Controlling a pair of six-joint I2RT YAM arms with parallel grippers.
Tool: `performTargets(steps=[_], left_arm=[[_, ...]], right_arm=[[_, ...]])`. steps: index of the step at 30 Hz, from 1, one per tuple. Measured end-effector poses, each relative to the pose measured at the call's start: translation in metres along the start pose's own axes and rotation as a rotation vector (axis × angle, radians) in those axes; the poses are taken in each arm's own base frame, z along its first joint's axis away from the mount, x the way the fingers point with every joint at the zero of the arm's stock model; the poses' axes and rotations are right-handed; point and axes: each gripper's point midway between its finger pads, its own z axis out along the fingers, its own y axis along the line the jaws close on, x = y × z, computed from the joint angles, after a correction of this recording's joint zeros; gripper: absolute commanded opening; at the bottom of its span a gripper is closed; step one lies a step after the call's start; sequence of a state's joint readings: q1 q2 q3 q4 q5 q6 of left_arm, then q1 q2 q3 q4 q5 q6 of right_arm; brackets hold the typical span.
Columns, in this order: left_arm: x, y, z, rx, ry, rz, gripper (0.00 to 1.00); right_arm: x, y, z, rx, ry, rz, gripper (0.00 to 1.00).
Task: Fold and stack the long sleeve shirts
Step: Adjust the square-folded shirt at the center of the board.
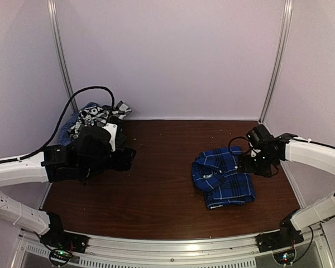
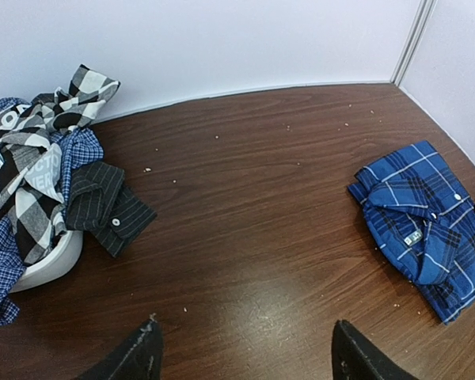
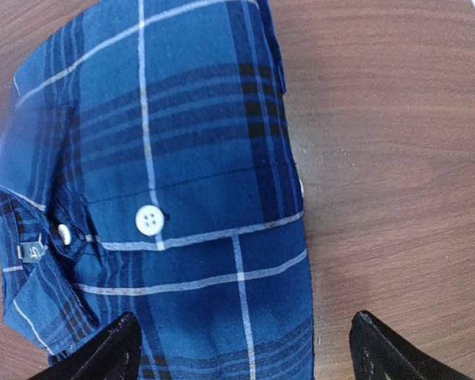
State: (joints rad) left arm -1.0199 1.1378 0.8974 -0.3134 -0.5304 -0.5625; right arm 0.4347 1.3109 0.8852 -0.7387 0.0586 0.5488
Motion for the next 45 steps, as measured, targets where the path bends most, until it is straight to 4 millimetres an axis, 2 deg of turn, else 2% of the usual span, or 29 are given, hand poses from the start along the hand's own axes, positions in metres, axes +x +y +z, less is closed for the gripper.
performTargets(steps=[4,12,14,17,24,28,32,35,38,40,42,45], left_arm=[[0.007,-0.004,0.006,0.005,0.024,0.014,0.77],[0.009,-0.012,0.017,0.018,0.051,0.022,0.82],[0.006,-0.015,0.019,0.026,0.054,0.021,0.82],[0.004,-0.018,0.023,0.029,0.056,0.022,0.83],[0.005,-0.016,0.032,0.017,0.071,0.025,0.83],[0.006,-0.014,0.034,0.013,0.076,0.022,0.83],[0.005,-0.010,0.036,0.004,0.078,0.017,0.83],[0.004,-0.004,0.036,-0.008,0.080,0.012,0.84],[-0.001,0.002,0.033,-0.016,0.068,-0.001,0.85],[-0.006,0.004,0.030,-0.017,0.055,-0.010,0.88],[-0.011,0.006,0.026,-0.014,0.040,-0.019,0.91],[-0.018,0.011,0.022,-0.018,0.023,-0.033,0.97]], right_arm=[[0.017,-0.005,0.017,-0.067,0.035,0.050,0.92],[0.062,0.009,0.047,-0.220,0.119,0.104,0.89],[0.063,0.015,0.044,-0.260,0.093,0.116,0.89],[0.076,0.034,0.037,-0.336,0.085,0.111,0.89],[0.111,0.100,0.012,-0.518,0.109,0.046,0.89],[0.126,0.140,0.014,-0.554,0.148,-0.002,0.89],[0.127,0.206,0.013,-0.621,0.169,-0.091,0.88],[0.126,0.266,0.009,-0.706,0.167,-0.188,0.88],[0.120,0.305,-0.005,-0.778,0.137,-0.264,0.88],[0.112,0.313,-0.016,-0.796,0.105,-0.301,0.89],[0.101,0.313,-0.026,-0.795,0.062,-0.324,0.91],[0.082,0.291,-0.040,-0.744,-0.002,-0.339,0.94]])
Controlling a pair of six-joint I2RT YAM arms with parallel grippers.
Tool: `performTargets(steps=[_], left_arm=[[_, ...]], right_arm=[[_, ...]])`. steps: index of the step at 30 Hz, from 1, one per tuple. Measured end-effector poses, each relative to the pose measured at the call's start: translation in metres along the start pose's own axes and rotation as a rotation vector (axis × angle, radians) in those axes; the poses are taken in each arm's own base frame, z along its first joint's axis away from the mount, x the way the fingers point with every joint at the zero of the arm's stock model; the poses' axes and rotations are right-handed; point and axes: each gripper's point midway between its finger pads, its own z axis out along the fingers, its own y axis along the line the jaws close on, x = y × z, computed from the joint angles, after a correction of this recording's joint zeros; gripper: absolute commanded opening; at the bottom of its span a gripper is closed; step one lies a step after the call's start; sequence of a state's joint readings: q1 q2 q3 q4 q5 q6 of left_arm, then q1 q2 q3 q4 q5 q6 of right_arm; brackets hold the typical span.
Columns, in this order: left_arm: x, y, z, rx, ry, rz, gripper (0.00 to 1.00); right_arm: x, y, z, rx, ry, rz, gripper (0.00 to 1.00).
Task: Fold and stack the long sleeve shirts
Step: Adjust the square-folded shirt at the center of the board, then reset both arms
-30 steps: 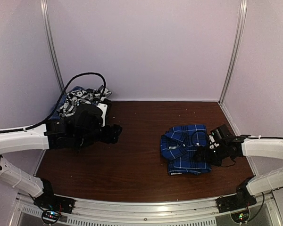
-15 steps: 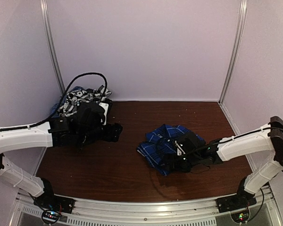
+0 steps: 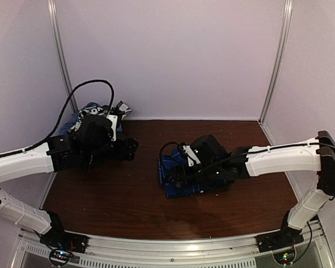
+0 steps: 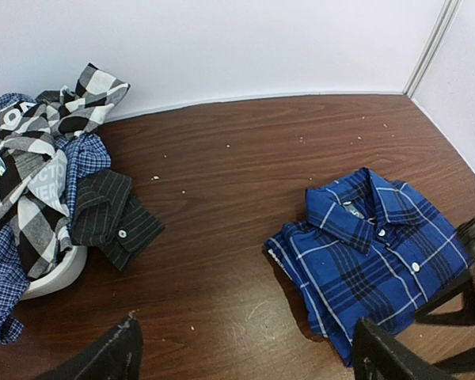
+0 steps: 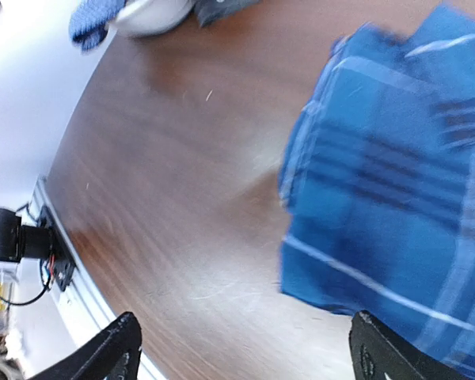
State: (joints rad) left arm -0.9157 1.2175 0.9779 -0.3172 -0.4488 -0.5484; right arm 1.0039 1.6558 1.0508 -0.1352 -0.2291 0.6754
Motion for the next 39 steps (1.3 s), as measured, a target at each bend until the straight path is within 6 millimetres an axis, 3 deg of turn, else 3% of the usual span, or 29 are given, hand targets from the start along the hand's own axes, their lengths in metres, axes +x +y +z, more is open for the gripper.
performTargets(steps=[3,12,15,21,29,39], left_arm=[[-0.005,0.012,0.002,-0.026,-0.007,-0.018,0.98],[-0.018,0.068,0.009,-0.125,-0.006,-0.067,0.98],[-0.023,0.091,0.010,-0.162,-0.008,-0.094,0.98],[-0.044,0.123,-0.002,-0.176,-0.068,-0.147,0.98],[-0.074,0.119,-0.021,-0.122,-0.188,-0.091,0.98],[-0.063,0.125,-0.049,-0.111,-0.308,-0.045,0.98]], right_arm=[[-0.024,-0.021,-0.046,0.071,-0.101,-0.003,0.97],[-0.095,-0.116,-0.219,0.362,-0.541,0.080,1.00],[-0.099,-0.139,-0.251,0.461,-0.601,0.090,1.00],[-0.106,-0.164,-0.279,0.597,-0.620,0.078,1.00],[-0.118,-0.157,-0.294,0.618,-0.645,-0.005,1.00],[-0.117,-0.151,-0.305,0.599,-0.712,-0.052,1.00]])
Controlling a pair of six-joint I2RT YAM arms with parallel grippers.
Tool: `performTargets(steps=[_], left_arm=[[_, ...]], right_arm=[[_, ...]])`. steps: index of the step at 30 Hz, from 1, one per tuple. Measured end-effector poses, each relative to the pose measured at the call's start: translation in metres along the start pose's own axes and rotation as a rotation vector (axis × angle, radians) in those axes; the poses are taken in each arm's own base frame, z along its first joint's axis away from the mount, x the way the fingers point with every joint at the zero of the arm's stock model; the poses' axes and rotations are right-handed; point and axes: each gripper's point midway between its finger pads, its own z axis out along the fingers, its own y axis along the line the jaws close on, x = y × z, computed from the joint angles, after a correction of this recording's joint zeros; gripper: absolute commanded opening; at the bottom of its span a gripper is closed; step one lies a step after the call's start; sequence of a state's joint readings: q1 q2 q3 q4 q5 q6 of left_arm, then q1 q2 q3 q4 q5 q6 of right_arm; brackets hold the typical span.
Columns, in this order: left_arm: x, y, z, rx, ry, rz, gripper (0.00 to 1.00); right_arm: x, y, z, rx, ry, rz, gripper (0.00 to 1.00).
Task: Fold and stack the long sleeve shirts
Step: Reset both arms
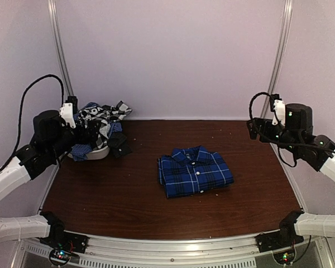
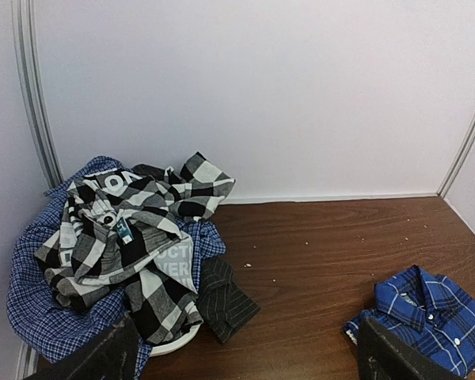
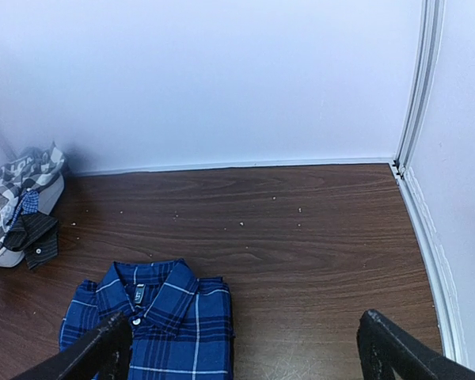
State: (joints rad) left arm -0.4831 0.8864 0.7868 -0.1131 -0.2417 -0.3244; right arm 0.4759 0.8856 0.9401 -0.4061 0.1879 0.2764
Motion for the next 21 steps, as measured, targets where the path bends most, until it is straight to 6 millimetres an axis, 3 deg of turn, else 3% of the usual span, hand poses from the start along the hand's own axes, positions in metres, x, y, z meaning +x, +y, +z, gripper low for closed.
performTargets(steps=[5,21], left_arm=[[-0.0030,0.0006,0.0008,-0.006,-0.013,0.010,0.98],[0.0019,0.0012,0.0051,-0.013,0.003,0.022,0.98]], right_arm=[[0.0070,-0.0015,0.0018,0.000,-0.002,0.000,1.00],[0.0031,-0.0003,0.0017,-0.005,-0.018,0.006,1.00]])
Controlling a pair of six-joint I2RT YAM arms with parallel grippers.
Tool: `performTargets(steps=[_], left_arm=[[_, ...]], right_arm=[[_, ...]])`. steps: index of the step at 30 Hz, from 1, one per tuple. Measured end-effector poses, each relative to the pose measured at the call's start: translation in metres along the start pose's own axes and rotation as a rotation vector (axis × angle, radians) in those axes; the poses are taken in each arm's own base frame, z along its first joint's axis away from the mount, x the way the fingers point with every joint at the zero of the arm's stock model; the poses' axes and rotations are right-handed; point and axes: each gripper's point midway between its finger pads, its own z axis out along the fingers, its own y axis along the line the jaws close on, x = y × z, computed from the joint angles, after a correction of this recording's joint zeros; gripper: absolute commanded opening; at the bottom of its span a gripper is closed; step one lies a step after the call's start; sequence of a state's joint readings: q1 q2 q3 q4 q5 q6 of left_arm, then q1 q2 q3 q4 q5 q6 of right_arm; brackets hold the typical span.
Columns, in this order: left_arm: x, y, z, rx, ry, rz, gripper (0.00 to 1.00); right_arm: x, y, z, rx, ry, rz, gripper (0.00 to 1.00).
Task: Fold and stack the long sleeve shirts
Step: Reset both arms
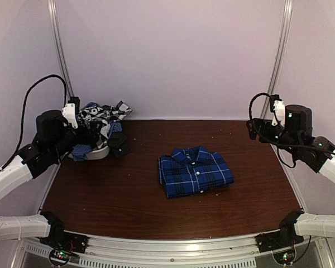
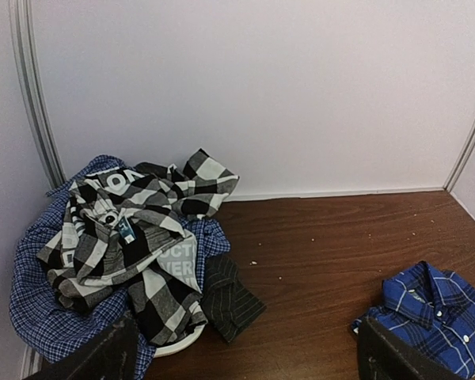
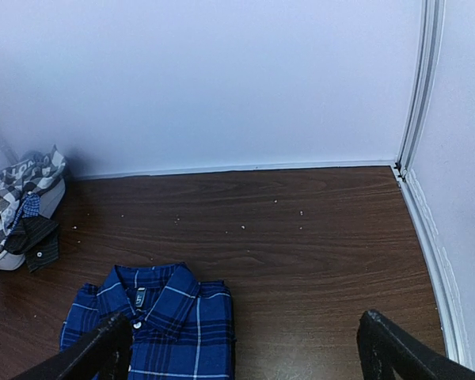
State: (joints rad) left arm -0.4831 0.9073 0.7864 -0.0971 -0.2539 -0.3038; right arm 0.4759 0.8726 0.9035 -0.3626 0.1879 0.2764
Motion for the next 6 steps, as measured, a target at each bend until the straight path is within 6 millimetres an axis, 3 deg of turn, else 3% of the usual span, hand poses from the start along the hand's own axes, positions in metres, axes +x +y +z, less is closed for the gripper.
performTargets(steps=[6], left_arm=[[0.0007,0.0000,0.0006,0.000,0.003,0.001,0.98]], right_arm=[[0.0002,0.0000,0.0001,0.000,0.000,0.000,1.00]])
